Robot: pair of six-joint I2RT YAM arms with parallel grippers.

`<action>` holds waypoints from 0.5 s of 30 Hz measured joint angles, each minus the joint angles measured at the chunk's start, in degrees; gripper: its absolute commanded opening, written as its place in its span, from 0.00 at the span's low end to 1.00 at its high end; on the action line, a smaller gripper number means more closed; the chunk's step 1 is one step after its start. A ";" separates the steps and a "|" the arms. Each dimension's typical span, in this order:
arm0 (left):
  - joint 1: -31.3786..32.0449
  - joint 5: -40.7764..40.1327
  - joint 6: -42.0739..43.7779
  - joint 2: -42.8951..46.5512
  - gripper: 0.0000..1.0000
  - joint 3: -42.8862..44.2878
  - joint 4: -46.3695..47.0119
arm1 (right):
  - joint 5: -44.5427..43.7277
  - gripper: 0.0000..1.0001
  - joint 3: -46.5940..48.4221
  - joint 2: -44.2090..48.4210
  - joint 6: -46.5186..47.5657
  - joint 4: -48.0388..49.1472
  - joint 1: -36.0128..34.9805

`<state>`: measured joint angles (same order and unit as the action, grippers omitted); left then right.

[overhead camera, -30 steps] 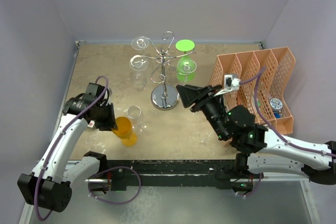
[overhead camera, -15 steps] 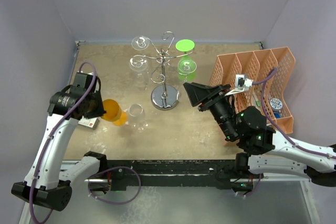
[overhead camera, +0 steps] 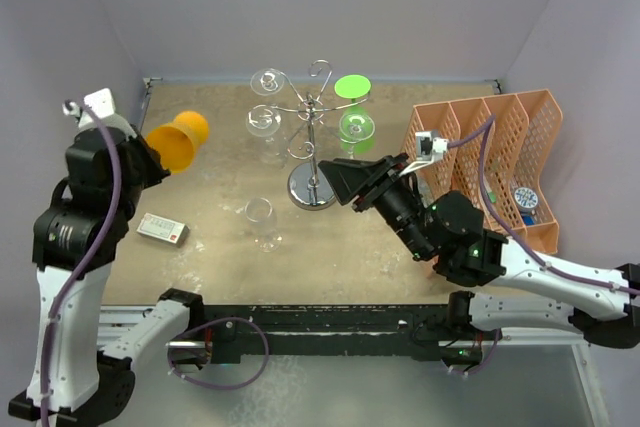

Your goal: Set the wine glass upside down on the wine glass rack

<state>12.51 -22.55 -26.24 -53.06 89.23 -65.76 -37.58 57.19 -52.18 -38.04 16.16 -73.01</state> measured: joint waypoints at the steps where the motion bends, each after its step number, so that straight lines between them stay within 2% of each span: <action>1: 0.00 0.55 0.15 1.36 0.00 -0.28 2.43 | 1.05 0.47 0.90 -0.72 -0.24 -0.04 0.00; 7: 0.00 6.93 0.33 9.35 0.00 -4.63 19.58 | 7.85 0.48 7.58 -5.35 -2.78 0.00 0.00; 15: 0.00 19.41 0.52 10.40 0.00 -6.25 36.68 | 17.55 0.49 22.36 -16.63 -5.22 -0.52 0.00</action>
<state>12.51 -3.14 -25.71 -42.65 82.98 -29.08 -20.03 79.55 -68.82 -43.27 15.64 -73.01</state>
